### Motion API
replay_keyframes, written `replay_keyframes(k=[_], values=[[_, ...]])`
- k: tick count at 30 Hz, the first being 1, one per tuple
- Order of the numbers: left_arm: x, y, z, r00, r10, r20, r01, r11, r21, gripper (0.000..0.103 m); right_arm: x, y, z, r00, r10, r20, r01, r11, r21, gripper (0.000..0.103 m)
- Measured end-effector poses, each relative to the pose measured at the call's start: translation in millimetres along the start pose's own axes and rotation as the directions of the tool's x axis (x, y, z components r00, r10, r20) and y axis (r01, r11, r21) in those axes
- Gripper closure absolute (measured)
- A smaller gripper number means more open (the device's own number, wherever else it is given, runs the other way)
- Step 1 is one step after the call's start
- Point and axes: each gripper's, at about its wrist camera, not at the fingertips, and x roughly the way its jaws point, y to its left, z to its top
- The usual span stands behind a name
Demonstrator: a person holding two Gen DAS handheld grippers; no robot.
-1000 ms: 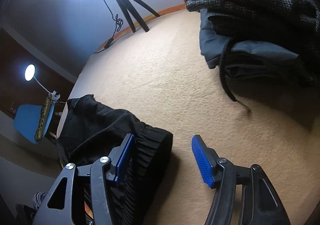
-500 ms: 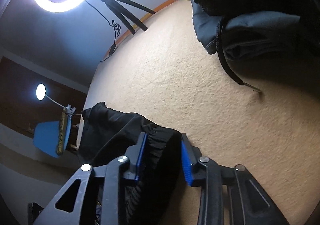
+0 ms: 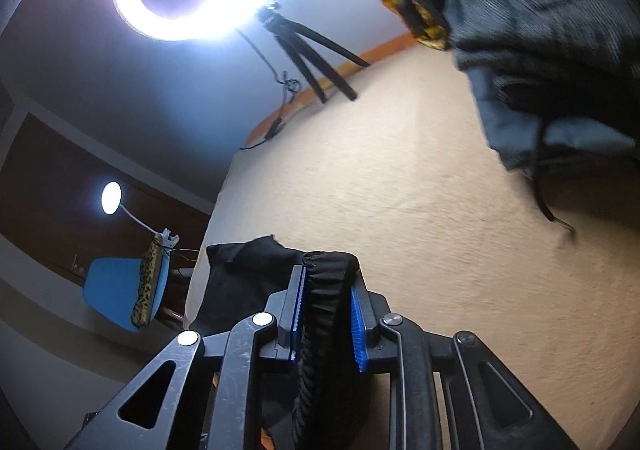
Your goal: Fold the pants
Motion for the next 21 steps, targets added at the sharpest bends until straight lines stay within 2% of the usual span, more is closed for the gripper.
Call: replay_keyframes(k=[6,11,16,17,21], values=[[-29.2,24.6,4.7,0.999,0.006,0.050,-0.003,0.998,-0.060,0.090,5.4,31.9,3.8,0.999,0.020,0.028,-0.020,1.000,-0.015,0.085],[-54.5,47.6,2.9,0.997,0.018,0.079,-0.009,0.993,-0.114,0.091,19.5,67.8,1.4,0.999,0.034,0.019,-0.033,0.998,-0.058,0.086],[-83.8,79.9,-5.0,0.992,0.050,0.119,-0.026,0.981,-0.195,0.091,41.7,111.1,8.0,0.999,0.037,-0.001,-0.037,0.993,-0.114,0.088],[-88.3,86.1,-6.6,0.991,0.058,0.123,-0.031,0.978,-0.208,0.091,45.5,116.5,9.0,0.999,0.037,-0.005,-0.037,0.992,-0.121,0.093],[-105.0,113.7,-15.7,0.986,0.103,0.133,-0.066,0.965,-0.254,0.091,74.6,147.0,11.2,0.999,0.027,-0.033,-0.032,0.987,-0.154,0.093]])
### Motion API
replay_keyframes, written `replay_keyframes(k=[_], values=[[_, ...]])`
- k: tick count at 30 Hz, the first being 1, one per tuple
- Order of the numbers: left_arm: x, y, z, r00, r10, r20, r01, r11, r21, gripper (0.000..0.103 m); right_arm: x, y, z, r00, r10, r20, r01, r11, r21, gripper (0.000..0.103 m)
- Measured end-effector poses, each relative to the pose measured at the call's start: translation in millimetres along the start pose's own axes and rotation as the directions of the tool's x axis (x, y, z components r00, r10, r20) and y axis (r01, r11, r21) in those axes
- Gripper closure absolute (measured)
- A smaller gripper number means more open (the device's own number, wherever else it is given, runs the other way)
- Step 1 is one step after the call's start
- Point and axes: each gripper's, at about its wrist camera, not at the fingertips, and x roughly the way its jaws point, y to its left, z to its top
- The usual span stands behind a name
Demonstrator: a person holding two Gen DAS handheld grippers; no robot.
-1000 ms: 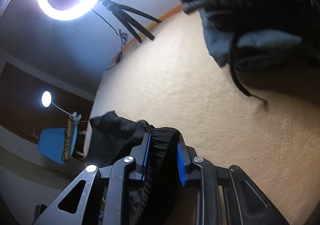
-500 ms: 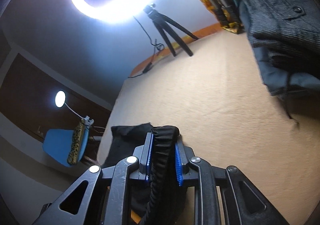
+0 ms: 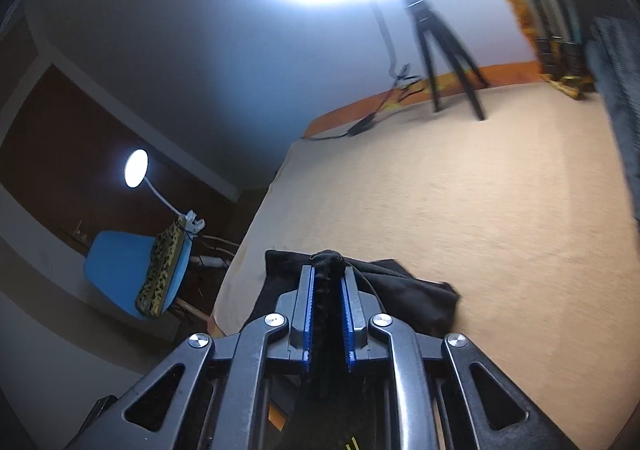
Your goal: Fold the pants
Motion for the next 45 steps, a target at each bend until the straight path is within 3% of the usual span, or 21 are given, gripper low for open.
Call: replay_keyframes(k=[13,21,28,34,37,38,39,41,45], values=[[-35.7,103.1,-11.6,0.994,0.096,0.056,-0.080,0.969,-0.234,0.092,106.0,69.8,1.7,0.992,-0.053,-0.111,0.039,0.991,-0.126,0.095],[-43.7,158.9,-30.0,0.988,0.154,0.034,-0.131,0.920,-0.368,0.092,173.4,97.7,-3.6,0.978,-0.094,-0.184,0.059,0.981,-0.187,0.095],[-48.3,178.1,-43.0,0.983,0.183,0.021,-0.157,0.890,-0.428,0.092,210.2,105.9,-12.0,0.966,-0.113,-0.233,0.062,0.975,-0.214,0.095],[-59.2,182.2,-47.6,0.975,0.222,0.019,-0.190,0.873,-0.449,0.091,228.5,112.8,-14.1,0.959,-0.129,-0.251,0.070,0.970,-0.231,0.092],[-62.6,179.7,-46.3,0.966,0.258,-0.002,-0.235,0.875,-0.424,0.088,228.5,116.6,-12.1,0.963,-0.088,-0.254,0.027,0.972,-0.233,0.068],[-63.4,180.8,-46.3,0.963,0.269,-0.004,-0.246,0.873,-0.421,0.082,224.2,117.6,-9.7,0.967,-0.051,-0.248,-0.007,0.974,-0.228,0.062],[-67.5,179.9,-46.3,0.955,0.295,-0.002,-0.269,0.866,-0.421,0.073,217.9,118.1,-7.6,0.970,-0.016,-0.243,-0.040,0.973,-0.226,0.062],[-71.1,182.1,-43.2,0.940,0.342,0.007,-0.308,0.855,-0.417,0.063,205.0,119.6,-5.5,0.973,0.014,-0.229,-0.072,0.965,-0.251,0.062],[-76.2,168.8,-31.1,0.931,0.362,0.046,-0.326,0.881,-0.343,0.063,175.9,110.8,-7.3,0.981,-0.012,-0.194,-0.051,0.947,-0.316,0.062]])
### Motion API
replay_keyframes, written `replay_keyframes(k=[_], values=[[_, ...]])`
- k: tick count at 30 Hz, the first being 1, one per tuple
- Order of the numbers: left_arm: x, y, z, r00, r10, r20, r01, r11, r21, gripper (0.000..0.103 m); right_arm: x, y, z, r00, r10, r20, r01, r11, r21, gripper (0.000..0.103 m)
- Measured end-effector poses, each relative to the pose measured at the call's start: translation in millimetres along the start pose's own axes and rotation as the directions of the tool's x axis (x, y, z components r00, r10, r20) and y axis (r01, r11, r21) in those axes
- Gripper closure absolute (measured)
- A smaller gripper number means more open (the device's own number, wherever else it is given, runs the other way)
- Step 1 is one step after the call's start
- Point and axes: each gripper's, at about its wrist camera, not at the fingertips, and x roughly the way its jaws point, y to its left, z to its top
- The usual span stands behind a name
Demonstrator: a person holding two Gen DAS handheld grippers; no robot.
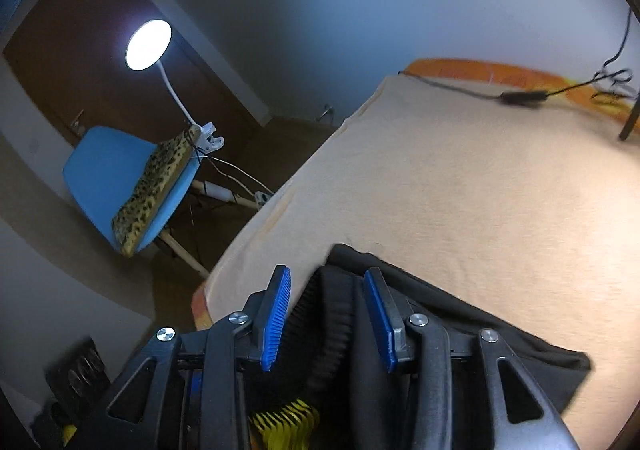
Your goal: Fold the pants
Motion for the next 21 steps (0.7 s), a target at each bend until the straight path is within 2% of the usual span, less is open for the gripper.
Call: replay_keyframes(k=[4,7,10,12,13,14,15,18,21], values=[[22.0,-18.5,-4.6,0.997,-0.015,-0.072,0.023,0.994,0.103,0.063,-22.8,-17.6,-17.7,0.999,-0.047,0.002,0.047,0.999,-0.018,0.062],[37.5,-24.8,-11.3,0.993,0.018,-0.117,0.000,0.988,0.153,0.062,-33.1,-29.6,-29.2,0.996,-0.085,-0.007,0.085,0.996,-0.032,0.062],[45.8,-28.3,-13.9,0.991,0.074,-0.115,-0.051,0.980,0.194,0.060,-34.8,-35.5,-34.9,0.991,-0.132,-0.027,0.130,0.990,-0.060,0.062],[47.8,-25.6,-11.8,0.991,0.084,-0.106,-0.064,0.981,0.183,0.061,-33.6,-37.7,-37.4,0.986,-0.163,-0.032,0.160,0.984,-0.076,0.062],[48.0,-24.1,-10.6,0.990,0.098,-0.097,-0.080,0.980,0.181,0.066,-33.3,-41.0,-38.3,0.986,-0.164,-0.035,0.161,0.984,-0.072,0.062],[47.4,-22.1,-9.7,0.989,0.117,-0.087,-0.099,0.978,0.183,0.084,-32.6,-42.8,-39.7,0.985,-0.165,-0.039,0.162,0.984,-0.068,0.062],[47.5,-19.3,-8.5,0.987,0.140,-0.080,-0.124,0.975,0.182,0.091,-32.5,-46.9,-40.9,0.985,-0.167,-0.042,0.165,0.984,-0.061,0.062],[43.5,-1.6,-2.8,0.979,0.196,-0.058,-0.187,0.974,0.126,0.091,-28.9,-53.6,-42.6,0.982,-0.181,-0.049,0.179,0.983,-0.051,0.062],[37.9,15.3,1.2,0.961,0.274,-0.028,-0.271,0.959,0.087,0.091,-29.0,-55.2,-43.0,0.978,-0.203,-0.041,0.200,0.978,-0.054,0.062]])
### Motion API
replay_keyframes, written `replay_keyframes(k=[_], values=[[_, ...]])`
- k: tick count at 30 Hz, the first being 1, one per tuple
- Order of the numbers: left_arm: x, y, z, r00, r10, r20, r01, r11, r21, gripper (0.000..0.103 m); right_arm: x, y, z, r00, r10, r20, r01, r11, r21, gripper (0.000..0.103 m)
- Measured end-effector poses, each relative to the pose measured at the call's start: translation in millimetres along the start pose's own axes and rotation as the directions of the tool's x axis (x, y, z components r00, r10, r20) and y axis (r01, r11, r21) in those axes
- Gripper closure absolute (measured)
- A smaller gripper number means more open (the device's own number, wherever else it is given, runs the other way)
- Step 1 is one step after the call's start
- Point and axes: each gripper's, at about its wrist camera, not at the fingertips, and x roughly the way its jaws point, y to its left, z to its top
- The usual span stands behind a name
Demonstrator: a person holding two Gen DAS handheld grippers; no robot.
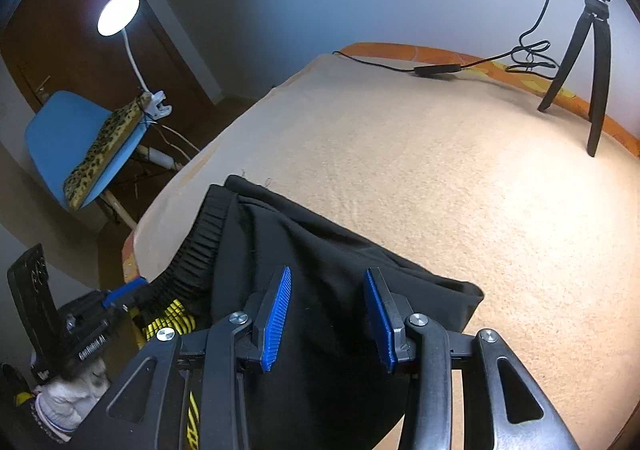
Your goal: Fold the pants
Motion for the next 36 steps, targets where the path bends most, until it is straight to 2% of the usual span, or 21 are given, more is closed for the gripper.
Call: replay_keyframes(k=[1,4,5,6,8,13,17,23,28,30,32,36], values=[[-1.9,5.3,0.7,1.000,0.021,0.011,-0.020,1.000,-0.015,0.091,-1.1,1.2,-0.2,1.000,0.002,0.003,-0.002,1.000,-0.003,0.062],[-11.2,10.0,3.3,0.997,-0.068,0.028,0.069,0.997,-0.046,0.091,-7.8,12.3,1.1,0.999,0.030,0.031,-0.029,0.999,-0.043,0.062],[-14.1,7.3,4.2,0.995,-0.090,0.031,0.091,0.995,-0.038,0.085,-10.3,19.4,2.9,0.998,0.051,0.040,-0.049,0.997,-0.066,0.062],[-14.3,3.1,5.8,0.993,-0.115,0.028,0.116,0.993,-0.024,0.074,-10.7,24.9,4.4,0.997,0.062,0.040,-0.059,0.995,-0.078,0.062],[-18.5,-4.9,5.8,0.987,-0.160,0.031,0.160,0.987,0.005,0.065,-8.9,39.4,10.6,0.994,0.105,0.022,-0.102,0.990,-0.101,0.062],[-14.1,-20.0,-0.9,0.967,-0.252,-0.045,0.254,0.966,0.052,0.065,4.4,75.0,26.2,0.983,0.179,-0.046,-0.183,0.974,-0.130,0.062],[-7.9,-31.1,-7.4,0.971,-0.222,-0.083,0.231,0.966,0.112,0.065,34.9,95.9,40.5,0.977,0.156,-0.143,-0.173,0.978,-0.114,0.063],[-0.6,-31.9,-11.6,0.976,-0.191,-0.101,0.204,0.969,0.140,0.065,68.1,102.5,45.0,0.973,0.088,-0.215,-0.108,0.991,-0.083,0.069],[4.7,-28.5,-13.0,0.976,-0.185,-0.112,0.200,0.970,0.139,0.065,83.5,107.0,43.8,0.969,-0.004,-0.248,-0.028,0.992,-0.124,0.074],[6.4,-25.6,-11.6,0.978,-0.180,-0.106,0.192,0.974,0.123,0.080,86.8,107.7,44.2,0.969,-0.023,-0.247,-0.009,0.992,-0.127,0.086],[4.9,-20.4,-9.5,0.979,-0.182,-0.095,0.191,0.977,0.097,0.086,87.6,111.0,45.1,0.971,-0.025,-0.239,-0.006,0.991,-0.130,0.093],[-0.6,-5.8,-2.4,0.990,-0.133,-0.052,0.136,0.989,0.066,0.088,84.1,118.5,55.3,0.979,0.050,-0.198,-0.072,0.992,-0.107,0.097]])
